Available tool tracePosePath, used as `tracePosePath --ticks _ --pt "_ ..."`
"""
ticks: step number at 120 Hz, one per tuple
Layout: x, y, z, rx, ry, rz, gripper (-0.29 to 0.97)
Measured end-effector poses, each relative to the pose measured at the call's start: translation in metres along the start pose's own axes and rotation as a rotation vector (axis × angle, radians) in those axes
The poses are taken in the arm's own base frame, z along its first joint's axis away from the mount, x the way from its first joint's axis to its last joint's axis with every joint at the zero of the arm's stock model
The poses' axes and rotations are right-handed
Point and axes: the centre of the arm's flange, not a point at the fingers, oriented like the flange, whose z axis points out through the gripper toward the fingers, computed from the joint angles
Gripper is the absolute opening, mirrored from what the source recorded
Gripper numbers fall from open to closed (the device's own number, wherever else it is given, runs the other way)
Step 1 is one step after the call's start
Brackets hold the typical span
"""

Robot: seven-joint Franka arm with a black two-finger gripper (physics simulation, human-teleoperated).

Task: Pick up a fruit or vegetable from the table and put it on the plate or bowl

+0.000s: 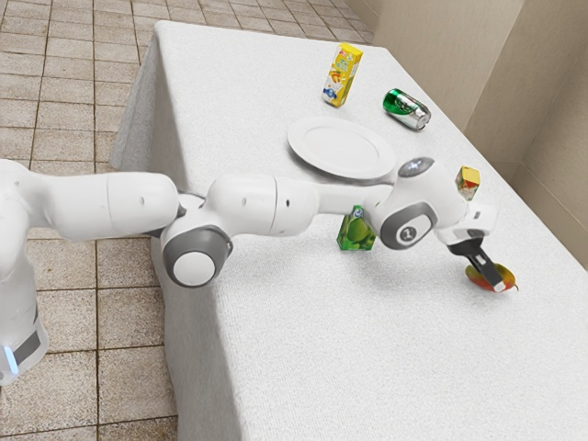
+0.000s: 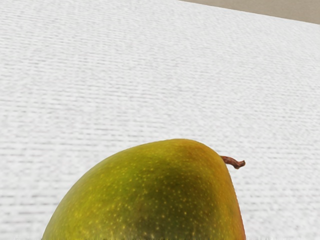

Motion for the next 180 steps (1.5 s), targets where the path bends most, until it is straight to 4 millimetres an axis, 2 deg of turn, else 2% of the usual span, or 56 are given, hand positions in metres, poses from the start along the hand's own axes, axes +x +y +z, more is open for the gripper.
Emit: tracePosePath --ticks 10,35,46,69,88,108,116,128,137,145,160,180 --pt "-0.001 -0.002 0.001 -0.003 -0.002 -0.007 0.64" --pt "-0.005 -0.005 0.005 -0.007 -0.006 -0.023 0.41" --pt "-0.004 -0.007 0.004 -0.003 -0.004 -0.031 0.36" --pt "-0.002 -0.009 0.002 -0.003 -0.003 -0.044 0.37" --pt "0.018 -0.002 -0.016 0.005 -0.020 -0.029 0.38" --pt "0.048 -0.004 -0.054 0.018 -0.027 -0.021 0.34" --pt "0.063 -0.016 -0.076 0.035 -0.027 -0.026 0.32" --pt "0.093 -0.045 -0.128 0.070 -0.005 -0.037 0.34" --pt "0.112 -0.078 -0.169 0.108 0.003 -0.052 0.34" --pt "0.120 -0.106 -0.197 0.141 -0.002 -0.065 0.35" --pt "0.115 -0.159 -0.222 0.190 -0.052 -0.101 0.34" --pt "0.109 -0.201 -0.247 0.252 -0.091 -0.115 0.36"
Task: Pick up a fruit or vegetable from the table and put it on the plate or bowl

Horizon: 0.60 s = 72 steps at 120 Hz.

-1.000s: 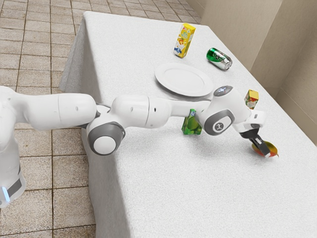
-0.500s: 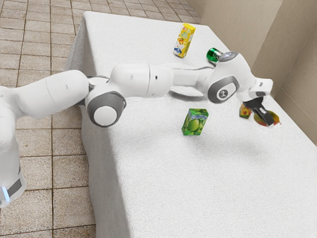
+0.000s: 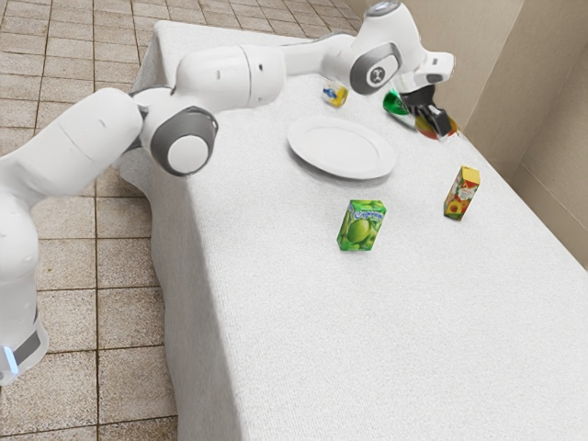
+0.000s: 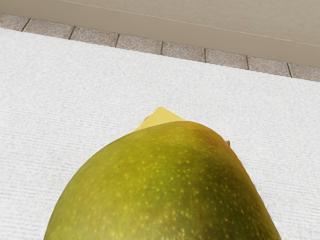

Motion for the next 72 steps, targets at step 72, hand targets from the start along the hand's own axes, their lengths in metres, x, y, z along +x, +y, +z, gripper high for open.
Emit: tracePosePath --ticks 72 --pt "-0.053 -0.136 -0.013 0.172 -0.236 -0.054 0.36"
